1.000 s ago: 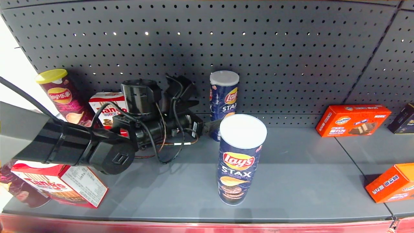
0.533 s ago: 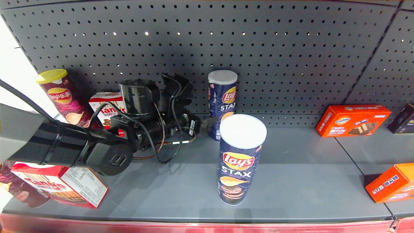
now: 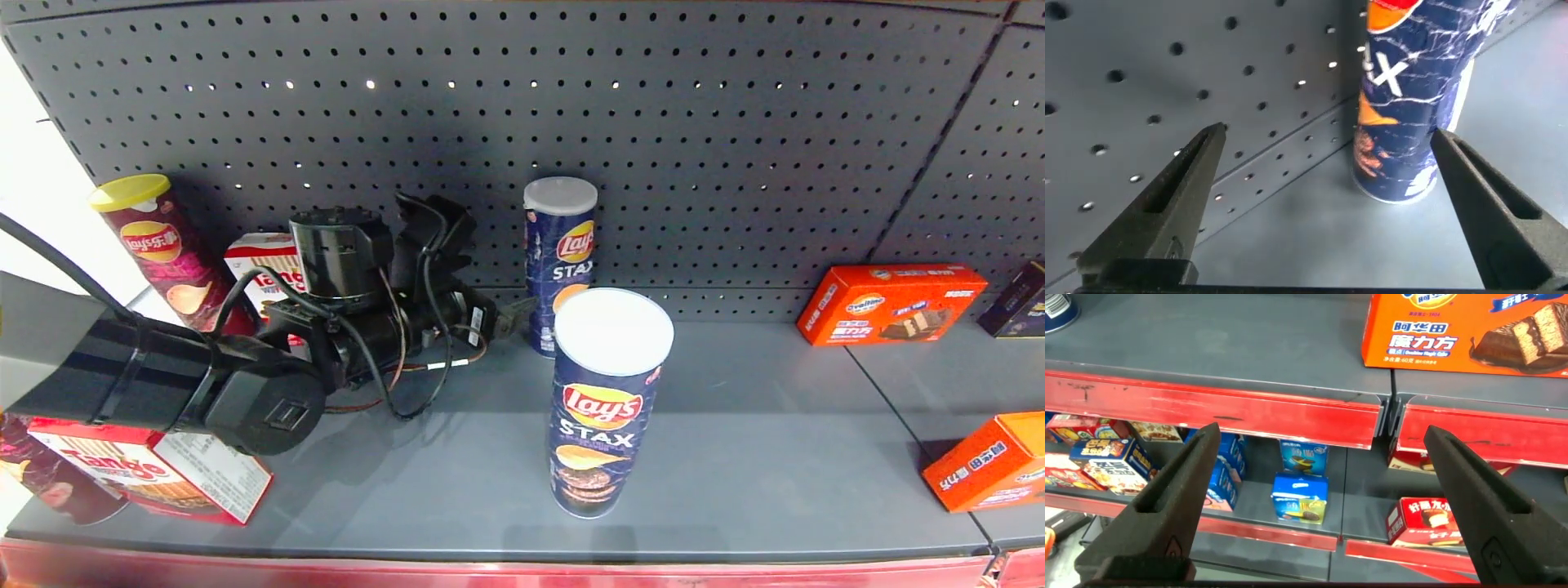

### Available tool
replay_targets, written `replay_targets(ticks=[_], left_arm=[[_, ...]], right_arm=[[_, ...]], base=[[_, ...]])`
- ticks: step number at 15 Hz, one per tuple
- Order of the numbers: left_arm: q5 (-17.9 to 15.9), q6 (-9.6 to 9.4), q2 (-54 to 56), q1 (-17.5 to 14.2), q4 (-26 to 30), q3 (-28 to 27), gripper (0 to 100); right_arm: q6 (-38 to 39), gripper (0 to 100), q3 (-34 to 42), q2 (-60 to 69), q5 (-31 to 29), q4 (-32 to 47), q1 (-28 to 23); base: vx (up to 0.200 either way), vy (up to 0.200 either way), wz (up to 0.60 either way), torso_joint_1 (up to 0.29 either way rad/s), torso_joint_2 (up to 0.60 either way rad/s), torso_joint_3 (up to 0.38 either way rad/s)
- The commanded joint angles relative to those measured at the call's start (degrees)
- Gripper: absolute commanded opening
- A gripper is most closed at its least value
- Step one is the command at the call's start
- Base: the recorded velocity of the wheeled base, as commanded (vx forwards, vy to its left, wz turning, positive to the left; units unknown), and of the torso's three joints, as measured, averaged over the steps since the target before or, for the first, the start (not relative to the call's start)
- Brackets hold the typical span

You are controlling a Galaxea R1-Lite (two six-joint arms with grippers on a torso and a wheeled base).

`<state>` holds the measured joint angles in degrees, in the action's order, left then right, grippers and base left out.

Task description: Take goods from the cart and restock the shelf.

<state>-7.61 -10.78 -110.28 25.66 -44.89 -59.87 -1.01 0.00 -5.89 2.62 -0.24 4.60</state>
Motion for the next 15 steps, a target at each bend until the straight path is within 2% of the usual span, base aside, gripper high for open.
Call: replay_targets(ticks=[1, 3, 5, 12, 15], left_arm=[[0.2, 0.05, 0.2, -0.1, 0.0, 0.0, 100], [-1.9, -0.03, 1.6, 0.4, -3.5, 2.1, 100], [-7.3, -0.21, 3.1, 0.5, -4.7, 4.6, 100], [-7.3, -0.3, 0.0, 0.6, -4.2, 1.9, 100], [-5.2, -0.3, -1.1, 0.6, -4.1, 0.9, 100]], right_arm=[[0.0, 100, 0.0, -0.1, 0.0, 0.0, 0.1], [0.0, 100, 0.0, -0.1, 0.0, 0.0, 0.0], [0.0, 100, 0.0, -0.1, 0.0, 0.0, 0.0], [0.0, 100, 0.0, -0.1, 0.0, 0.0, 0.0], [0.0, 100, 0.0, -0.1, 0.0, 0.0, 0.0]], base=[[0.0, 0.0, 0.0, 0.0, 0.0, 0.0], [0.0, 0.0, 0.0, 0.0, 0.0, 0.0], [0.0, 0.0, 0.0, 0.0, 0.0, 0.0], [0.0, 0.0, 0.0, 0.0, 0.0, 0.0], [0.0, 0.0, 0.0, 0.0, 0.0, 0.0]])
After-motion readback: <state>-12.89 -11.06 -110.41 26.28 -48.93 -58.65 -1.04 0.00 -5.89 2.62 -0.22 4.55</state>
